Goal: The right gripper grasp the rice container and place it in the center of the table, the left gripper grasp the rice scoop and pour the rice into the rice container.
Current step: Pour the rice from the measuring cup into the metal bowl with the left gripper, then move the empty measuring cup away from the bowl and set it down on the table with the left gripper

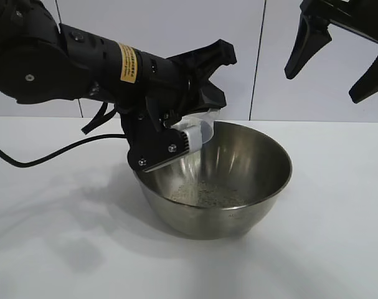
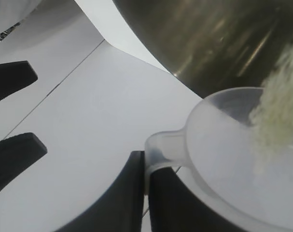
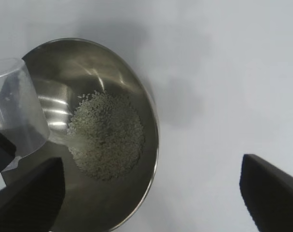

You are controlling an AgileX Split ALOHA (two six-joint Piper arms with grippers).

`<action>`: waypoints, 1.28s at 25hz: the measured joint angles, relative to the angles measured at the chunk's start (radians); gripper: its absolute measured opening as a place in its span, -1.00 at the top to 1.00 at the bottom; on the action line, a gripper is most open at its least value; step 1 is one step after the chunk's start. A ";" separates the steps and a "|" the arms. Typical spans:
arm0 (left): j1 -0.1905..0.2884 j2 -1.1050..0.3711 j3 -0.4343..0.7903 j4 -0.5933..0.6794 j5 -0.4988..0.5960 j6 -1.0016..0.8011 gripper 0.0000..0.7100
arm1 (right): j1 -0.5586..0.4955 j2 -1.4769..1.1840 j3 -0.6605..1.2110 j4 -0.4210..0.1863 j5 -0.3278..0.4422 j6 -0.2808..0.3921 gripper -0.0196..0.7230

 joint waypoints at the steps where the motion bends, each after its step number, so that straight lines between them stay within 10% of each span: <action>1: 0.000 0.000 0.000 0.000 -0.003 0.022 0.97 | 0.000 0.000 0.000 0.000 0.000 0.000 -0.89; 14: 0.000 0.000 0.000 -0.061 -0.048 -0.061 0.97 | 0.000 0.000 0.000 0.000 0.000 -0.004 -0.89; 32: 0.000 -0.003 0.000 -0.661 -0.576 -1.656 0.97 | 0.000 0.000 0.000 0.000 -0.046 -0.004 -0.89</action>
